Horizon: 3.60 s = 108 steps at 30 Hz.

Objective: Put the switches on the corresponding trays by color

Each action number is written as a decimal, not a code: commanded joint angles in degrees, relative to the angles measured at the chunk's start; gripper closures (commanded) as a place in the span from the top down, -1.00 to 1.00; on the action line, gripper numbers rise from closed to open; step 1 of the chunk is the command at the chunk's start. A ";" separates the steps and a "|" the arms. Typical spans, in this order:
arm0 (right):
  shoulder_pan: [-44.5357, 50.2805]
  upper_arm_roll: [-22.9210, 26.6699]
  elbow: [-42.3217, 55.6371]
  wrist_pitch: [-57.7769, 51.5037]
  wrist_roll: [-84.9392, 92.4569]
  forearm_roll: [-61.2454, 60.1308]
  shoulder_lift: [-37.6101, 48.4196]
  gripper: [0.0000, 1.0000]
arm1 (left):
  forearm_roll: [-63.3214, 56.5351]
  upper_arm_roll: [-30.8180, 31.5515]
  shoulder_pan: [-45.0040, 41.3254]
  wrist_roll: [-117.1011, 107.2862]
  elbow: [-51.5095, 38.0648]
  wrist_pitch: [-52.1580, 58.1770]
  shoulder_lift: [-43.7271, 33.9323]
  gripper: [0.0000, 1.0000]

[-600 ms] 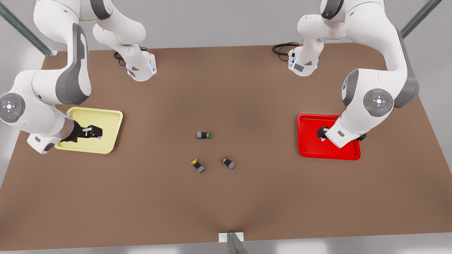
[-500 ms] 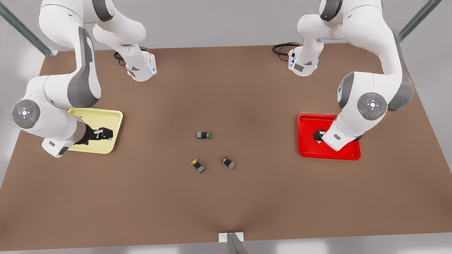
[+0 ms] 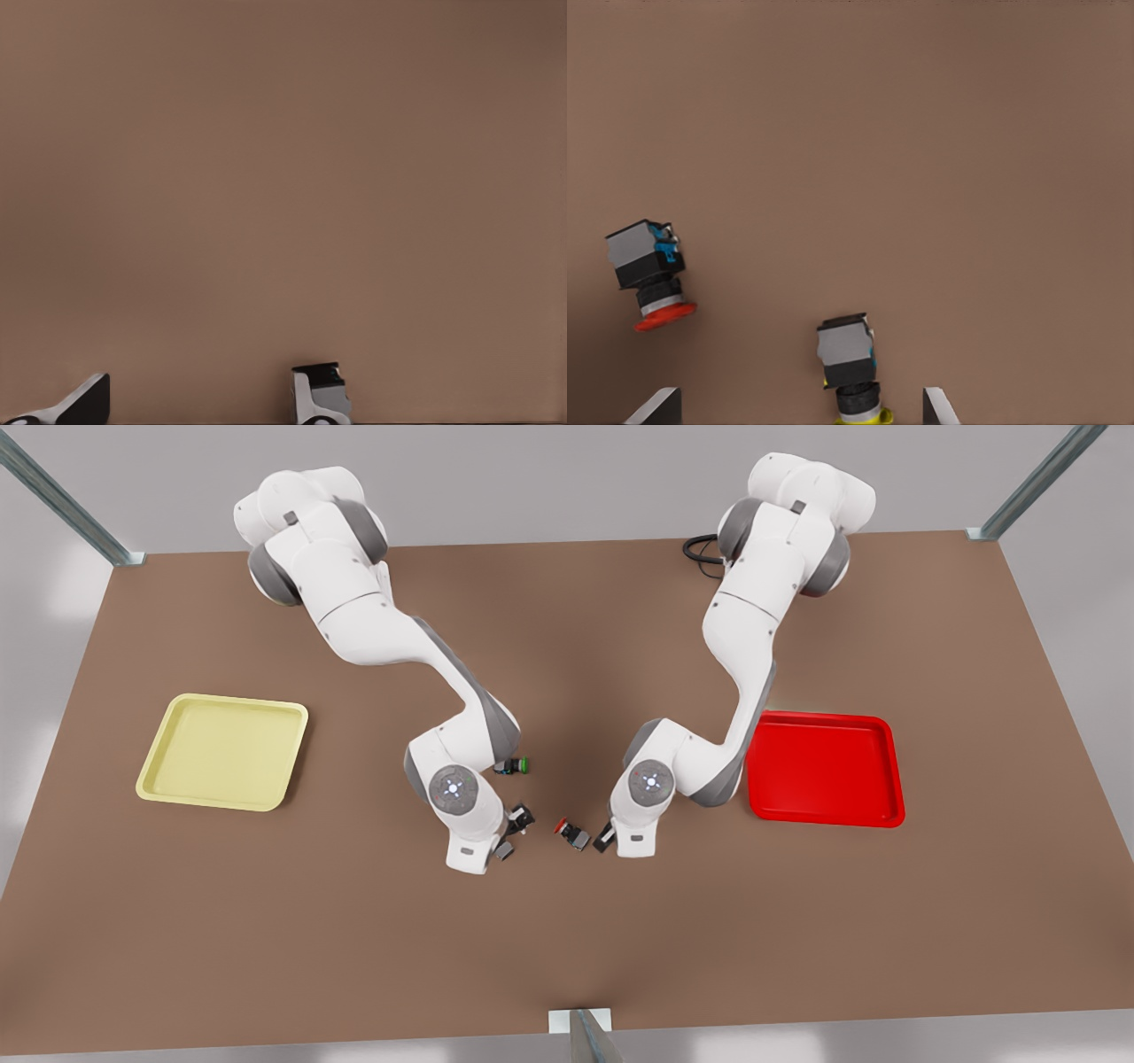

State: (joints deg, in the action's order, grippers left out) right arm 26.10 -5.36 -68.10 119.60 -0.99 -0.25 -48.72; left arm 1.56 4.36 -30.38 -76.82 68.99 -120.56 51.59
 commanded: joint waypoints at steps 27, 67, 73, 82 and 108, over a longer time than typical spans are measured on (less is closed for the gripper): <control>0.00 0.00 0.08 6.08 6.61 0.60 -8.58 0.47 | 0.46 0.04 -4.24 -7.73 -8.87 -6.44 11.26 1.00; -0.44 0.26 0.17 3.89 7.14 1.75 -8.49 0.09 | -0.51 -3.13 -1.17 9.23 -7.99 9.37 4.14 0.07; -0.44 0.26 0.17 3.71 7.05 1.75 -8.41 0.08 | -0.51 -4.27 7.80 29.36 0.79 17.02 -5.79 0.10; -1.49 0.00 -0.01 0.99 7.23 1.75 -5.95 0.07 | -0.33 -14.99 12.45 54.67 28.21 3.49 -19.94 0.14; -27.24 7.12 -54.94 -1.83 40.89 4.99 37.39 0.07 | -3.50 -17.45 11.75 68.56 7.66 20.45 -26.19 1.00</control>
State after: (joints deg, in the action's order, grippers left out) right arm -2.65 1.89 -124.00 117.96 40.08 5.39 -11.15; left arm -1.92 -13.10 -18.65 -8.27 75.61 -99.98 25.65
